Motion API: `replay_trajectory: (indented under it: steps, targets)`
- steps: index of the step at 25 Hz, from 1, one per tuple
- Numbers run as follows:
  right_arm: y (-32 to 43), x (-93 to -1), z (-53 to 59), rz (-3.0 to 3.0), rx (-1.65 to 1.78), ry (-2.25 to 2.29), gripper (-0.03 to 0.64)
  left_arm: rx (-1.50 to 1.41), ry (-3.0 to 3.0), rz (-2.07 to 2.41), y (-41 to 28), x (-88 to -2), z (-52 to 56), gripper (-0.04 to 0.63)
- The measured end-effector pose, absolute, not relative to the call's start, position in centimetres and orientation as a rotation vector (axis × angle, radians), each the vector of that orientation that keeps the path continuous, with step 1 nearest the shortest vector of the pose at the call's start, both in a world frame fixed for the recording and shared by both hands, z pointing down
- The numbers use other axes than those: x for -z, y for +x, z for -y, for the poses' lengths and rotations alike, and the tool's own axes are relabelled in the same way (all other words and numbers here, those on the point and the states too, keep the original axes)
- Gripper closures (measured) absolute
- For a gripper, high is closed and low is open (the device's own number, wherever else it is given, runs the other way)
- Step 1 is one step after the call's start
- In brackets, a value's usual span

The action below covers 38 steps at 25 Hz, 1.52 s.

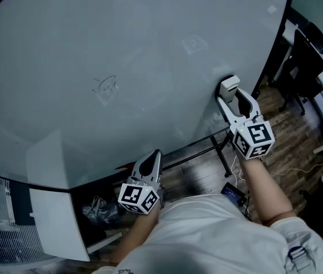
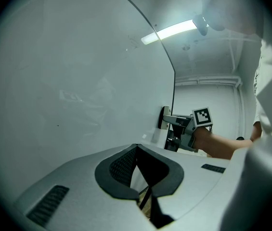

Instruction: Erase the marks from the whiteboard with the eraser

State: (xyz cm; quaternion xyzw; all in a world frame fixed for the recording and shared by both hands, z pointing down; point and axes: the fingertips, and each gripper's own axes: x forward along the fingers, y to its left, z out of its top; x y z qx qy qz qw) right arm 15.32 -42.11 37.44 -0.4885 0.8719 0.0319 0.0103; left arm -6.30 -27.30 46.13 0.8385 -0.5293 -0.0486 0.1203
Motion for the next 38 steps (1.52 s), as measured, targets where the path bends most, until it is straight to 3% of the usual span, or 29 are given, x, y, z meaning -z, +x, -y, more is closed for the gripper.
replay_trajectory:
  steps: [12,27,38]
  targets:
    - [11.7,-34.8,39.3,-2.659,-0.113,-1.514,0.373,0.117,2.482,1.557,-8.1,-44.9,25.3,0.588]
    - [-7.6,-30.2,32.0,-2.756,-0.272,-1.257,0.373,0.101,2.515,1.537,-16.7,-44.6,20.6,0.588]
    - [-13.6,-29.3,30.4,-2.783,-0.303,-1.167,0.373,0.089,2.544,1.523,-18.9,-44.7,20.1,0.588]
